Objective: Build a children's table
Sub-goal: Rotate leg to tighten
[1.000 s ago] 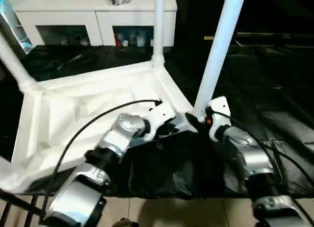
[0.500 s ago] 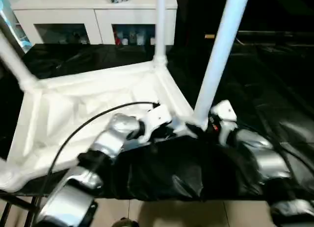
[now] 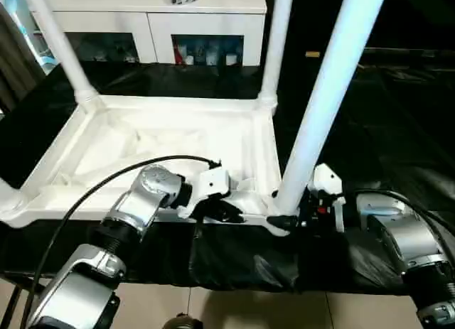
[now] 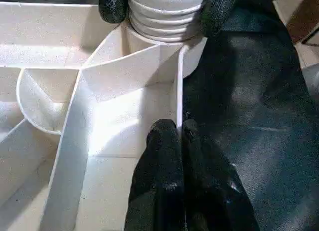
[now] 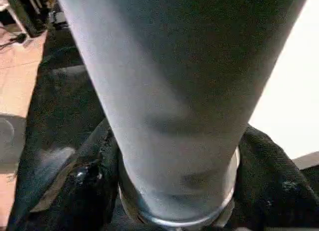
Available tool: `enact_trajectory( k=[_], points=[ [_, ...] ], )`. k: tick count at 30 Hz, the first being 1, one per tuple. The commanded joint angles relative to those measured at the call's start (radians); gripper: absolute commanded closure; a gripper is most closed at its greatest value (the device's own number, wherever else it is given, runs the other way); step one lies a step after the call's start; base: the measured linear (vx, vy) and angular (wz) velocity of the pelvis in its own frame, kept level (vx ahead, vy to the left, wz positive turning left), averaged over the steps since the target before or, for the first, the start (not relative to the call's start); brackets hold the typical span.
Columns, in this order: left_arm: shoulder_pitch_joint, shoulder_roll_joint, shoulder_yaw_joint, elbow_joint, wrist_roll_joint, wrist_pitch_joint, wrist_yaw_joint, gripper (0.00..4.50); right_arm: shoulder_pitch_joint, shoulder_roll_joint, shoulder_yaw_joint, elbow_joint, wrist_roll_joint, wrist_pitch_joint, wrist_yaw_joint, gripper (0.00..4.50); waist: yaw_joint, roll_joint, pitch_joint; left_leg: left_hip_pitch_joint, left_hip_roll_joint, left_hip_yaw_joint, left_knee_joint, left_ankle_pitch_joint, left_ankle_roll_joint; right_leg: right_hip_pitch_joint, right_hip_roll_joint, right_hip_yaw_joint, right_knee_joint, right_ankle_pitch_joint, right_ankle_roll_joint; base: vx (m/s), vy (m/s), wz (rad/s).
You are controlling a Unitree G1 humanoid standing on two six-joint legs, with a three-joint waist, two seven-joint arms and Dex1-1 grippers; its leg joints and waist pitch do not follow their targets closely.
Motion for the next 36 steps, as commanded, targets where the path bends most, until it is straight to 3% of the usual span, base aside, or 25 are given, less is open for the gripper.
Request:
enact_trajectory(
  k=[1,8,11,14,15,16,17,21,22,26,28,32,36],
  points=[
    [-0.032,-0.017,0.001,-0.021,-0.015,-0.018,0.020,4.50,0.018,0.017,0.089,-0.055,0.004,0.016,0.075,1.75,-0.001,-0.012,-0.060,0.032,0.083,-0.040,-0.075,-0.192,0.056,0.031,-0.092,0.052,-0.071,-0.135,-0.234,0.000,0.000,0.00],
    [-0.039,-0.043,0.012,0.000,-0.002,0.001,0.089,4.50,0.019,0.068,0.041,-0.034,0.013,0.044,-0.038,1.78,-0.002,-0.012,-0.060,0.031,0.082,-0.040,-0.075,-0.194,0.053,0.031,-0.092,0.052,-0.071,-0.134,-0.238,0.000,0.000,0.00],
    [-0.063,-0.100,0.032,0.045,0.029,0.038,0.235,4.50,-0.013,0.154,-0.020,0.047,-0.028,0.041,-0.255,1.78,-0.014,-0.011,-0.053,0.037,0.080,-0.043,-0.081,-0.257,0.009,0.023,-0.094,0.054,-0.083,-0.243,-0.224,0.000,0.000,0.00],
    [-0.087,-0.170,0.042,0.076,0.051,0.073,0.367,4.50,-0.065,0.247,-0.075,0.151,-0.071,0.031,-0.498,1.79,-0.028,-0.015,-0.050,0.036,0.077,-0.049,-0.086,-0.287,-0.025,0.024,-0.096,0.053,-0.092,-0.334,-0.195,0.000,0.000,0.00],
    [-0.087,-0.170,0.042,0.076,0.051,0.073,0.367,4.50,-0.065,0.247,-0.075,0.151,-0.071,0.031,-0.498,1.80,-0.032,-0.013,-0.050,0.037,0.076,-0.052,-0.088,-0.300,-0.032,0.022,-0.096,0.052,-0.092,-0.348,-0.192,0.000,0.000,0.00],
    [-0.096,-0.205,0.045,0.084,0.060,0.091,0.428,4.50,-0.090,0.289,-0.094,0.193,-0.082,0.028,-0.595,1.80,-0.035,-0.016,-0.053,0.039,0.076,-0.052,-0.087,-0.307,-0.032,0.024,-0.096,0.052,-0.096,-0.354,-0.180,0.000,0.000,0.00],
    [-0.096,-0.205,0.045,0.084,0.060,0.091,0.428,4.50,-0.091,0.290,-0.094,0.194,-0.082,0.028,-0.596,1.80,-0.037,-0.012,-0.054,0.039,0.076,-0.051,-0.086,-0.298,-0.031,0.022,-0.095,0.054,-0.094,-0.333,-0.184,0.000,0.000,0.00],
    [-0.113,-0.264,0.035,0.098,0.097,0.114,0.544,4.50,-0.130,0.370,-0.125,0.256,-0.111,0.006,-0.757,1.80,-0.040,-0.013,-0.058,0.033,0.072,-0.045,-0.082,-0.234,0.000,0.026,-0.091,0.055,-0.089,-0.222,-0.198,0.000,0.000,0.00],
    [-0.114,-0.273,0.038,0.101,0.099,0.118,0.555,4.50,-0.134,0.380,-0.130,0.263,-0.117,-0.003,-0.776,1.24,-0.040,-0.012,-0.059,0.032,0.072,-0.044,-0.080,-0.217,0.007,0.027,-0.091,0.055,-0.086,-0.194,-0.203,0.000,0.000,0.00],
    [-0.110,-0.283,0.030,0.101,0.108,0.097,0.555,4.50,-0.145,0.416,-0.145,0.268,-0.090,-0.017,-0.757,0.89,-0.036,-0.010,-0.060,0.031,0.073,-0.043,-0.079,-0.199,0.034,0.031,-0.089,0.054,-0.082,-0.139,-0.215,0.000,0.000,0.00],
    [-0.101,-0.269,0.025,0.089,0.104,0.087,0.531,4.50,-0.143,0.407,-0.135,0.258,-0.092,-0.029,-0.742,0.65,-0.037,-0.010,-0.059,0.032,0.073,-0.043,-0.081,-0.207,0.035,0.031,-0.088,0.053,-0.082,-0.144,-0.216,0.000,0.000,0.00],
    [-0.069,-0.216,0.013,0.055,0.089,0.022,0.443,4.50,-0.140,0.348,-0.119,0.261,-0.114,-0.078,-0.683,0.61,-0.037,-0.010,-0.059,0.031,0.074,-0.044,-0.081,-0.229,0.030,0.032,-0.091,0.054,-0.085,-0.166,-0.211,0.000,0.000,0.00],
    [-0.045,-0.159,0.007,0.032,0.083,-0.004,0.358,4.50,-0.138,0.280,-0.102,0.255,-0.113,-0.113,-0.544,0.61,-0.036,-0.009,-0.062,0.029,0.074,-0.041,-0.075,-0.185,0.054,0.035,-0.090,0.053,-0.075,-0.099,-0.231,0.000,0.000,0.00]
  ],
)
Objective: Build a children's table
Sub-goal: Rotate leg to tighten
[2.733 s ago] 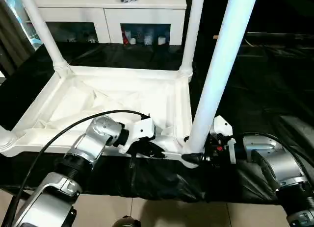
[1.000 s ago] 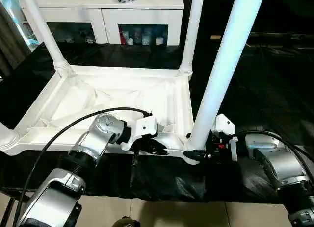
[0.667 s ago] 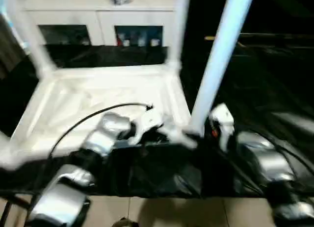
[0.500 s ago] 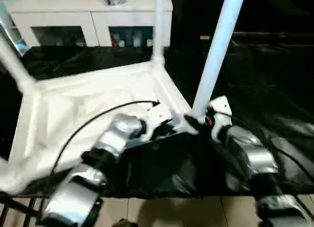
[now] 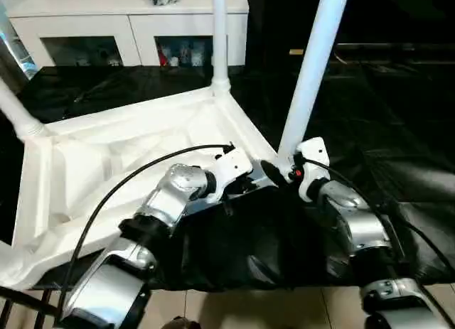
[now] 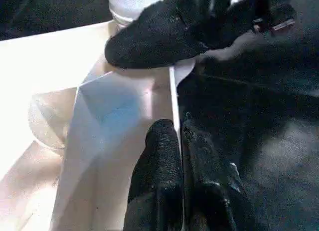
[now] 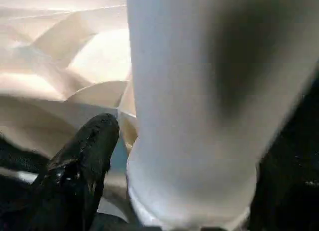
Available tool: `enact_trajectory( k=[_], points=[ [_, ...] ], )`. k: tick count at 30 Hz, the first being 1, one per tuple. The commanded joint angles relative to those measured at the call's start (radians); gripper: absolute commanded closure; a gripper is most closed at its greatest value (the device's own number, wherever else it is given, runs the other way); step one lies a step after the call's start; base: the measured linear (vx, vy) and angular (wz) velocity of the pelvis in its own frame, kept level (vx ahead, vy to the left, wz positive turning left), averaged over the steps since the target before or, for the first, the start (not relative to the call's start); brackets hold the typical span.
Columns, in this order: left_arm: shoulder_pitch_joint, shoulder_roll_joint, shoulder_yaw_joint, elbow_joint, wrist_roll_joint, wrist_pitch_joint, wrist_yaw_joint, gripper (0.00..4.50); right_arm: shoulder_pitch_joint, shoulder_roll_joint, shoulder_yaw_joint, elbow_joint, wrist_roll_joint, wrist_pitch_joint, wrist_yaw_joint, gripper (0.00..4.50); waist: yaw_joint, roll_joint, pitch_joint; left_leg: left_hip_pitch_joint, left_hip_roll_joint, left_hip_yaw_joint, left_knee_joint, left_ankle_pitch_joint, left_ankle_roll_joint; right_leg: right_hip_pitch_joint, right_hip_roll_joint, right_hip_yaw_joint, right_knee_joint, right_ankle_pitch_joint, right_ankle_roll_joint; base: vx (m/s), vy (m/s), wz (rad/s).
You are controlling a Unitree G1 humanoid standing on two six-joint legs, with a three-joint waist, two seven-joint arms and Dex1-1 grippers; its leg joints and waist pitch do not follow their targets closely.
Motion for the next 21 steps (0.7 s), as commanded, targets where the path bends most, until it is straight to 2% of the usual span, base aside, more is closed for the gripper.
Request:
enact_trajectory(
  k=[1,3,8,9,10,13,14,17,19,21],
  points=[
    [0.006,0.008,-0.035,-0.047,-0.020,-0.067,-0.076,4.50,-0.003,-0.016,0.066,-0.027,0.009,-0.024,0.143,0.61,0.002,-0.012,-0.063,0.024,0.075,-0.041,-0.071,-0.178,0.061,0.038,-0.090,0.052,-0.072,-0.092,-0.237,0.000,0.000,0.00],
    [0.011,0.030,-0.034,-0.052,-0.032,-0.078,-0.118,4.50,0.011,-0.052,0.086,-0.060,0.027,-0.025,0.243,0.61,0.005,-0.013,-0.062,0.023,0.076,-0.039,-0.069,-0.174,0.075,0.039,-0.088,0.051,-0.070,-0.080,-0.240,0.000,0.000,0.00],
    [0.016,0.074,-0.022,-0.070,-0.076,-0.097,-0.228,4.50,0.058,-0.145,0.147,-0.157,0.079,-0.006,0.479,0.61,0.016,-0.012,-0.061,0.027,0.082,-0.038,-0.071,-0.190,0.078,0.036,-0.088,0.050,-0.071,-0.112,-0.240,0.000,0.000,0.00],
    [0.016,0.075,-0.022,-0.070,-0.076,-0.098,-0.229,4.50,0.058,-0.146,0.147,-0.158,0.079,-0.006,0.482,0.87,0.017,-0.017,-0.060,0.027,0.082,-0.037,-0.070,-0.193,0.077,0.035,-0.088,0.051,-0.071,-0.119,-0.240,0.000,0.000,0.00],
    [0.015,0.077,-0.021,-0.069,-0.078,-0.100,-0.233,4.50,0.061,-0.152,0.151,-0.162,0.081,-0.007,0.494,0.87,0.019,-0.014,-0.060,0.027,0.083,-0.038,-0.072,-0.195,0.072,0.034,-0.089,0.051,-0.071,-0.133,-0.241,0.000,0.000,0.00],
    [0.010,0.102,-0.021,-0.061,-0.089,-0.120,-0.287,4.50,0.092,-0.208,0.194,-0.218,0.095,0.009,0.617,1.04,0.027,-0.020,-0.059,0.028,0.082,-0.037,-0.071,-0.199,0.065,0.035,-0.089,0.052,-0.073,-0.153,-0.233,0.000,0.000,0.00],
    [0.010,0.114,-0.024,-0.062,-0.093,-0.127,-0.310,4.50,0.104,-0.227,0.208,-0.244,0.101,0.027,0.658,1.17,0.034,-0.017,-0.060,0.029,0.084,-0.037,-0.070,-0.184,0.072,0.032,-0.090,0.053,-0.070,-0.133,-0.232,0.000,0.000,0.00],
    [0.013,0.124,-0.027,-0.068,-0.098,-0.130,-0.333,4.50,0.118,-0.246,0.228,-0.274,0.105,0.051,0.696,1.33,0.036,-0.018,-0.061,0.028,0.083,-0.037,-0.070,-0.175,0.077,0.032,-0.090,0.051,-0.068,-0.122,-0.237,0.000,0.000,0.00],
    [0.013,0.125,-0.027,-0.069,-0.099,-0.130,-0.335,4.50,0.120,-0.249,0.231,-0.279,0.105,0.054,0.703,1.61,0.035,-0.018,-0.059,0.028,0.084,-0.038,-0.072,-0.190,0.069,0.030,-0.091,0.051,-0.071,-0.150,-0.237,0.000,0.000,0.00],
    [0.016,0.131,-0.029,-0.068,-0.096,-0.136,-0.349,4.50,0.129,-0.256,0.243,-0.293,0.104,0.059,0.716,1.67,0.037,-0.018,-0.059,0.029,0.085,-0.039,-0.072,-0.196,0.061,0.030,-0.091,0.053,-0.073,-0.165,-0.232,0.000,0.000,0.00]
  ],
)
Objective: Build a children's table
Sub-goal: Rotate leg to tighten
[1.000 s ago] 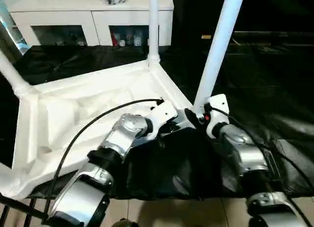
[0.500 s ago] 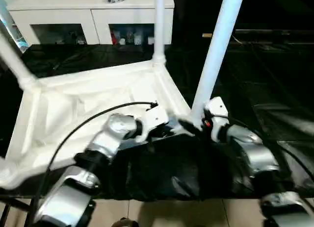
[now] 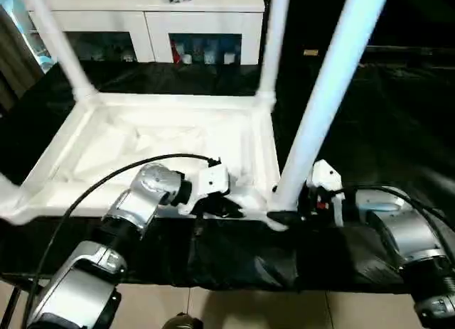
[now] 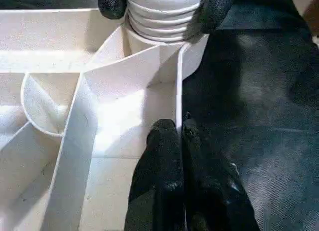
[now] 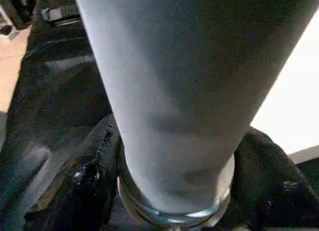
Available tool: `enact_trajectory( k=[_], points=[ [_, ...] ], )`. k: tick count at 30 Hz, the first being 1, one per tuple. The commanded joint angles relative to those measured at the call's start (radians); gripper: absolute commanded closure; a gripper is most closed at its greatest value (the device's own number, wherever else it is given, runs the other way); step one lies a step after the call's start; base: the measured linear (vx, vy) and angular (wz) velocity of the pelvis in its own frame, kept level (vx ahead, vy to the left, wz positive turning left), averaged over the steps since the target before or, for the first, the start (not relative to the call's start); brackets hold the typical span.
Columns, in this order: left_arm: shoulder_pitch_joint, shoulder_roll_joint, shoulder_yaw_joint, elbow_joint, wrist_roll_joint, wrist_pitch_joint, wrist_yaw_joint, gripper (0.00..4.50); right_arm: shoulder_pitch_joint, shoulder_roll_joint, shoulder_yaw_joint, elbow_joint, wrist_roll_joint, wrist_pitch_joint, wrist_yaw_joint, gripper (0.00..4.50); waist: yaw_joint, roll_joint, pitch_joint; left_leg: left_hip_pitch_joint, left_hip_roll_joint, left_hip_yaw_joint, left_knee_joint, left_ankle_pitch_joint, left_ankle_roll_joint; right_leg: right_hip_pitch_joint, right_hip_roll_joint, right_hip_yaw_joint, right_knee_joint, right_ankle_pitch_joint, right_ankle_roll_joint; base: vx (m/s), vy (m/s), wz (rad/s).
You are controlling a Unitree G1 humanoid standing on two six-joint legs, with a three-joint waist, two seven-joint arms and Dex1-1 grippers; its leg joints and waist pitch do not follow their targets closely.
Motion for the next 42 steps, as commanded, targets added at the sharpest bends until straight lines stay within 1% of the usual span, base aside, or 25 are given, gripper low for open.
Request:
enact_trajectory(
  k=[1,5,6,7,8,11,12,13,14,15,16,17,19,20,22,23,24,26,27,29,30,32,36,39,42],
  points=[
    [-0.013,-0.015,0.007,-0.037,-0.011,-0.012,0.031,4.50,0.023,0.024,0.090,-0.051,0.024,0.008,0.080,1.71,-0.002,-0.016,-0.062,0.030,0.084,-0.039,-0.074,-0.192,0.059,0.032,-0.092,0.053,-0.071,-0.159,-0.232,0.000,0.000,0.00],
    [-0.012,-0.018,0.012,-0.031,-0.013,-0.010,0.041,4.50,0.025,0.048,0.063,-0.054,0.047,0.040,0.050,1.76,-0.003,-0.016,-0.062,0.030,0.083,-0.039,-0.073,-0.186,0.059,0.031,-0.091,0.052,-0.070,-0.152,-0.235,0.000,0.000,0.00],
    [-0.016,-0.026,0.017,-0.022,-0.010,-0.005,0.063,4.50,0.020,0.067,0.043,-0.041,0.049,0.057,0.009,1.76,-0.003,-0.017,-0.062,0.030,0.083,-0.038,-0.074,-0.185,0.060,0.031,-0.090,0.052,-0.071,-0.152,-0.236,0.000,0.000,0.00],
    [-0.032,-0.056,0.025,0.006,0.014,0.017,0.151,4.50,-0.002,0.122,-0.003,0.019,0.027,0.063,-0.127,1.77,-0.004,-0.017,-0.062,0.030,0.082,-0.039,-0.074,-0.186,0.059,0.031,-0.091,0.052,-0.071,-0.154,-0.236,0.000,0.000,0.00],
    [-0.032,-0.056,0.025,0.006,0.014,0.017,0.151,4.50,-0.002,0.122,-0.003,0.019,0.027,0.063,-0.127,1.77,-0.012,-0.015,-0.059,0.031,0.081,-0.040,-0.077,-0.202,0.043,0.025,-0.090,0.053,-0.073,-0.177,-0.237,0.000,0.000,0.00],
    [-0.047,-0.083,0.030,0.031,0.032,0.042,0.224,4.50,-0.018,0.161,-0.027,0.065,-0.002,0.058,-0.237,1.78,-0.021,-0.018,-0.055,0.034,0.078,-0.043,-0.081,-0.251,0.009,0.026,-0.093,0.054,-0.085,-0.275,-0.213,0.000,0.000,0.00],
    [-0.060,-0.115,0.034,0.052,0.043,0.060,0.290,4.50,-0.033,0.200,-0.043,0.106,-0.031,0.055,-0.347,1.78,-0.023,-0.022,-0.056,0.035,0.078,-0.045,-0.081,-0.259,0.004,0.029,-0.095,0.054,-0.087,-0.289,-0.205,0.000,0.000,0.00],
    [-0.070,-0.148,0.033,0.068,0.054,0.079,0.345,4.50,-0.050,0.240,-0.061,0.150,-0.055,0.054,-0.459,1.78,-0.028,-0.019,-0.055,0.035,0.079,-0.044,-0.082,-0.252,-0.005,0.023,-0.093,0.056,-0.085,-0.284,-0.206,0.000,0.000,0.00],
    [-0.079,-0.181,0.034,0.084,0.066,0.095,0.406,4.50,-0.067,0.281,-0.079,0.189,-0.071,0.056,-0.563,1.78,-0.038,-0.018,-0.053,0.039,0.075,-0.047,-0.085,-0.287,-0.021,0.020,-0.092,0.054,-0.090,-0.320,-0.204,0.000,0.000,0.00],
    [-0.086,-0.208,0.032,0.095,0.075,0.109,0.448,4.50,-0.080,0.315,-0.093,0.218,-0.076,0.061,-0.636,1.78,-0.042,-0.020,-0.054,0.040,0.074,-0.048,-0.085,-0.296,-0.029,0.021,-0.093,0.054,-0.091,-0.337,-0.199,0.000,0.000,0.00],
    [-0.086,-0.208,0.032,0.095,0.075,0.109,0.448,4.50,-0.080,0.315,-0.093,0.218,-0.076,0.061,-0.636,1.78,-0.046,-0.020,-0.054,0.038,0.075,-0.051,-0.087,-0.297,-0.037,0.023,-0.094,0.054,-0.093,-0.347,-0.191,0.000,0.000,0.00],
    [-0.086,-0.208,0.032,0.095,0.075,0.109,0.448,4.50,-0.080,0.315,-0.093,0.218,-0.076,0.061,-0.636,1.78,-0.045,-0.022,-0.055,0.038,0.074,-0.050,-0.085,-0.294,-0.027,0.025,-0.094,0.055,-0.096,-0.337,-0.184,0.000,0.000,0.00],
    [-0.096,-0.253,0.033,0.110,0.084,0.133,0.510,4.50,-0.109,0.374,-0.119,0.264,-0.089,0.056,-0.754,1.78,-0.045,-0.014,-0.057,0.036,0.074,-0.048,-0.084,-0.267,-0.015,0.024,-0.092,0.058,-0.091,-0.274,-0.191,0.000,0.000,0.00],
    [-0.096,-0.253,0.033,0.110,0.084,0.133,0.510,4.50,-0.109,0.374,-0.119,0.264,-0.089,0.056,-0.754,1.78,-0.049,-0.020,-0.058,0.033,0.070,-0.046,-0.084,-0.254,-0.006,0.027,-0.088,0.055,-0.090,-0.245,-0.195,0.000,0.000,0.00],
    [-0.099,-0.290,0.032,0.113,0.089,0.139,0.549,4.50,-0.136,0.426,-0.136,0.301,-0.093,0.015,-0.830,1.78,-0.049,-0.017,-0.058,0.034,0.071,-0.045,-0.083,-0.249,0.005,0.026,-0.091,0.057,-0.089,-0.238,-0.200,0.000,0.000,0.00],
    [-0.098,-0.296,0.031,0.109,0.089,0.136,0.550,4.50,-0.139,0.433,-0.135,0.302,-0.093,0.006,-0.830,1.44,-0.049,-0.016,-0.059,0.035,0.071,-0.044,-0.082,-0.252,0.004,0.026,-0.090,0.056,-0.091,-0.245,-0.199,0.000,0.000,0.00],
    [-0.097,-0.297,0.031,0.109,0.089,0.136,0.550,4.50,-0.140,0.434,-0.135,0.302,-0.093,0.004,-0.830,1.44,-0.049,-0.016,-0.059,0.035,0.071,-0.045,-0.082,-0.254,0.005,0.027,-0.091,0.056,-0.092,-0.246,-0.198,0.000,0.000,0.00],
    [-0.094,-0.298,0.031,0.102,0.087,0.130,0.544,4.50,-0.139,0.437,-0.137,0.298,-0.087,0.000,-0.820,1.07,-0.049,-0.016,-0.059,0.034,0.073,-0.046,-0.084,-0.257,0.011,0.029,-0.089,0.055,-0.091,-0.241,-0.195,0.000,0.000,0.00],
    [-0.088,-0.288,0.034,0.093,0.084,0.118,0.525,4.50,-0.133,0.433,-0.150,0.283,-0.069,0.004,-0.779,1.07,-0.049,-0.016,-0.058,0.035,0.073,-0.045,-0.085,-0.262,0.013,0.028,-0.088,0.056,-0.091,-0.239,-0.196,0.000,0.000,0.00],
    [-0.080,-0.271,0.035,0.081,0.079,0.106,0.501,4.50,-0.124,0.412,-0.140,0.264,-0.074,-0.015,-0.739,0.87,-0.048,-0.016,-0.059,0.034,0.074,-0.045,-0.085,-0.263,0.017,0.029,-0.089,0.056,-0.090,-0.235,-0.195,0.000,0.000,0.00],
    [-0.075,-0.263,0.035,0.075,0.076,0.102,0.491,4.50,-0.120,0.401,-0.134,0.257,-0.076,-0.024,-0.724,0.65,-0.048,-0.020,-0.059,0.033,0.074,-0.045,-0.085,-0.257,0.020,0.031,-0.090,0.056,-0.090,-0.228,-0.196,0.000,0.000,0.00],
    [-0.068,-0.252,0.035,0.065,0.071,0.101,0.475,4.50,-0.113,0.384,-0.128,0.245,-0.075,-0.031,-0.702,0.65,-0.047,-0.018,-0.061,0.030,0.075,-0.044,-0.082,-0.228,0.034,0.032,-0.090,0.057,-0.085,-0.179,-0.206,0.000,0.000,0.00],
    [-0.042,-0.214,0.032,0.031,0.053,0.088,0.408,4.50,-0.095,0.330,-0.123,0.212,-0.048,-0.042,-0.600,0.65,-0.043,-0.019,-0.062,0.029,0.074,-0.042,-0.078,-0.200,0.058,0.037,-0.093,0.055,-0.082,-0.147,-0.222,0.000,0.000,0.00],
    [-0.010,-0.145,0.022,-0.009,0.025,0.055,0.280,4.50,-0.061,0.227,-0.075,0.155,-0.025,-0.065,-0.379,0.65,-0.038,-0.020,-0.062,0.027,0.076,-0.040,-0.075,-0.188,0.077,0.038,-0.090,0.054,-0.079,-0.133,-0.225,0.000,0.000,0.00],
    [-0.005,-0.130,0.021,-0.018,0.018,0.052,0.249,4.50,-0.054,0.205,-0.064,0.142,-0.021,-0.068,-0.332,0.65,-0.034,-0.019,-0.062,0.028,0.078,-0.038,-0.075,-0.184,0.082,0.037,-0.087,0.053,-0.076,-0.125,-0.236,0.000,0.000,0.00]
  ],
)
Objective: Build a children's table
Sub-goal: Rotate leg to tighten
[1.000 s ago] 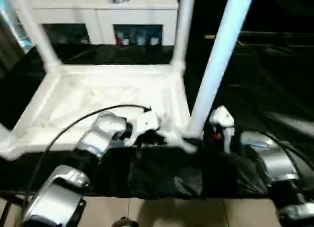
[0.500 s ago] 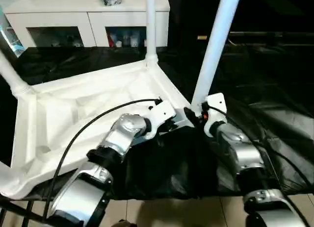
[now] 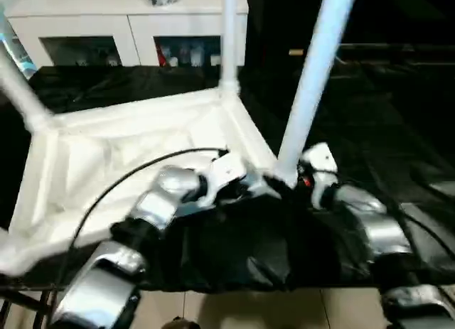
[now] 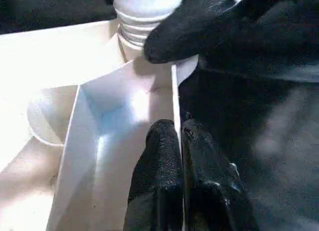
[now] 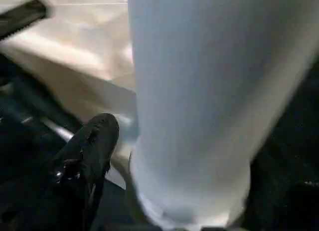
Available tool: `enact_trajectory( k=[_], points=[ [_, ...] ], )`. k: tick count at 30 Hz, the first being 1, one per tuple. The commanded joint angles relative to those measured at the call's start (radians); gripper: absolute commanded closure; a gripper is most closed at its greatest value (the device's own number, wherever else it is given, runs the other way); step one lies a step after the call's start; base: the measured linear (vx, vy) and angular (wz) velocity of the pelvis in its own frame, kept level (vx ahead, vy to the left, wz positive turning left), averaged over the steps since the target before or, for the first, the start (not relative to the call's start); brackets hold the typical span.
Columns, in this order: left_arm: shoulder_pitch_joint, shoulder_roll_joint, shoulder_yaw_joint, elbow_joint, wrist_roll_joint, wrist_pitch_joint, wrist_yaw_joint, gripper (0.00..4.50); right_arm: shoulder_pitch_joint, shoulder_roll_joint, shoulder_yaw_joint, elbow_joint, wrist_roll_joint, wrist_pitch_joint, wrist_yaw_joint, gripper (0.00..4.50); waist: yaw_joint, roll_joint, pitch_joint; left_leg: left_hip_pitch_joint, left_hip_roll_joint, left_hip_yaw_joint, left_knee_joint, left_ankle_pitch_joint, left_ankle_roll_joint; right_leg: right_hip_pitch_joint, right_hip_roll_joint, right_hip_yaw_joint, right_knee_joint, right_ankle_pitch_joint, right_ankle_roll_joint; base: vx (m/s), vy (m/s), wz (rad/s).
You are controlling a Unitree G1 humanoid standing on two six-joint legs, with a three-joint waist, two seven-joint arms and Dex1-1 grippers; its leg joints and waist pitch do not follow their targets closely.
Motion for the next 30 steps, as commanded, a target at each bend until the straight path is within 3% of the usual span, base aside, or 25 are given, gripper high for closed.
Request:
enact_trajectory(
  k=[1,9,10,21,24,28,30],
  points=[
    [0.006,-0.012,-0.024,-0.040,-0.042,-0.044,-0.058,4.50,0.009,0.003,0.064,-0.050,0.019,-0.013,0.106,0.65,0.002,-0.014,-0.056,0.024,0.080,-0.039,-0.070,-0.197,0.076,0.032,-0.088,0.053,-0.078,-0.146,-0.239,0.000,0.000,0.00],
    [0.014,0.055,-0.039,-0.070,-0.059,-0.062,-0.200,4.50,0.056,-0.096,0.144,-0.153,0.049,0.007,0.346,0.65,0.010,-0.014,-0.055,0.025,0.082,-0.038,-0.072,-0.216,0.063,0.032,-0.089,0.053,-0.075,-0.158,-0.242,0.000,0.000,0.00],
    [0.014,0.062,-0.041,-0.070,-0.060,-0.065,-0.216,4.50,0.059,-0.106,0.153,-0.162,0.054,0.016,0.372,0.79,0.013,-0.008,-0.056,0.025,0.082,-0.039,-0.072,-0.215,0.060,0.033,-0.090,0.053,-0.075,-0.163,-0.242,0.000,0.000,0.00],
    [0.015,0.076,-0.044,-0.069,-0.068,-0.065,-0.267,4.50,0.082,-0.118,0.163,-0.210,0.076,0.072,0.423,1.71,0.027,-0.009,-0.058,0.028,0.084,-0.039,-0.074,-0.213,0.047,0.031,-0.089,0.053,-0.072,-0.142,-0.245,0.000,0.000,0.00],
    [-0.006,0.045,-0.031,-0.029,-0.033,-0.033,-0.152,4.50,0.075,-0.033,0.086,-0.202,0.109,0.164,0.251,1.77,0.023,-0.012,-0.055,0.026,0.083,-0.039,-0.076,-0.211,0.042,0.029,-0.088,0.054,-0.072,-0.157,-0.245,0.000,0.000,0.00],
    [-0.033,-0.001,-0.012,0.022,-0.005,0.000,-0.016,4.50,0.058,0.043,0.055,-0.141,0.039,0.123,0.055,1.82,0.013,-0.013,-0.051,0.035,0.078,-0.044,-0.079,-0.273,-0.009,0.021,-0.095,0.056,-0.088,-0.285,-0.215,0.000,0.000,0.00],
    [-0.047,-0.037,-0.004,0.039,0.004,0.023,0.054,4.50,0.035,0.092,0.033,-0.081,0.000,0.103,-0.081,1.83,0.005,-0.015,-0.051,0.032,0.077,-0.048,-0.081,-0.288,-0.026,0.024,-0.097,0.056,-0.092,-0.323,-0.198,0.000,0.000,0.00]
  ],
)
